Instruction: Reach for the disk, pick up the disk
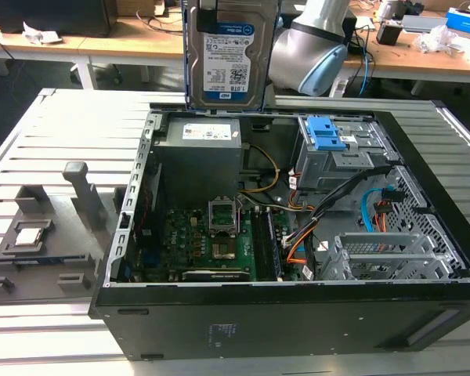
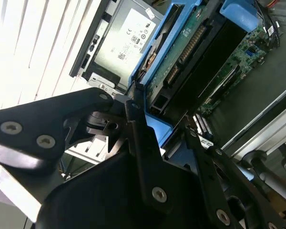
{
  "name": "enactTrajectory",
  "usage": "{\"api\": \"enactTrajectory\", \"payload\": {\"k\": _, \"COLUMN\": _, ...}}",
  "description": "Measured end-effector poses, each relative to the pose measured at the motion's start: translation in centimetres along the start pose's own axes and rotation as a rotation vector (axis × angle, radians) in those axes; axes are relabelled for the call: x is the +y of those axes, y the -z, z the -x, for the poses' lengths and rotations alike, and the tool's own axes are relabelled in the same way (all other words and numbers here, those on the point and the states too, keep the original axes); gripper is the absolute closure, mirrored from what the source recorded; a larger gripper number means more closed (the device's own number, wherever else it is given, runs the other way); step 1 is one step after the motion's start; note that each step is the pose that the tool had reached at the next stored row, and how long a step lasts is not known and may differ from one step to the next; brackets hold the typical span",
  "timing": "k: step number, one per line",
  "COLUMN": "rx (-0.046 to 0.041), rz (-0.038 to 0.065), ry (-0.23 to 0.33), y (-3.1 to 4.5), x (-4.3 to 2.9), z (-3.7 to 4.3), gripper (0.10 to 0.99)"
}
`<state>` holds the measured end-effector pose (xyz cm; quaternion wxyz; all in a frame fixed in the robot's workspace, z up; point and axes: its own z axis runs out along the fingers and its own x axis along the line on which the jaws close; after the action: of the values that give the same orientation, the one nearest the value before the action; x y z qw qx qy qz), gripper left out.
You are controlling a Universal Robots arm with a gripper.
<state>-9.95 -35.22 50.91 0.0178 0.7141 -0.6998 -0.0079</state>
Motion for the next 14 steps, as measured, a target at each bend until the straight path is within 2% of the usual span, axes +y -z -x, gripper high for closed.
{"api": "enactTrajectory", "payload": {"k": 8, "rx": 0.0, "rz": 0.0, "ry": 0.0, "y": 0.11, "x": -2.82, "z": 0.05, "gripper": 0.718}}
{"api": "enactTrajectory", "payload": {"k": 9, "rx": 0.0, "rz": 0.0, "ry": 0.0, "y": 0.13, "x": -3.4, "z": 0.06, "gripper": 0.718}}
{"api": "enactTrajectory", "payload": {"k": 10, "rx": 0.0001, "rz": 0.0, "ry": 0.0, "y": 0.14, "x": -3.67, "z": 0.06, "gripper": 0.718}}
{"api": "enactTrajectory", "payload": {"k": 11, "rx": 0.0001, "rz": 0.001, "ry": 0.0, "y": 0.17, "x": -4.5, "z": 0.06, "gripper": 0.718}}
{"api": "enactTrajectory", "payload": {"k": 14, "rx": 0.0001, "rz": 0.001, "ry": 0.0, "y": 0.21, "x": -5.76, "z": 0.04, "gripper": 0.718}}
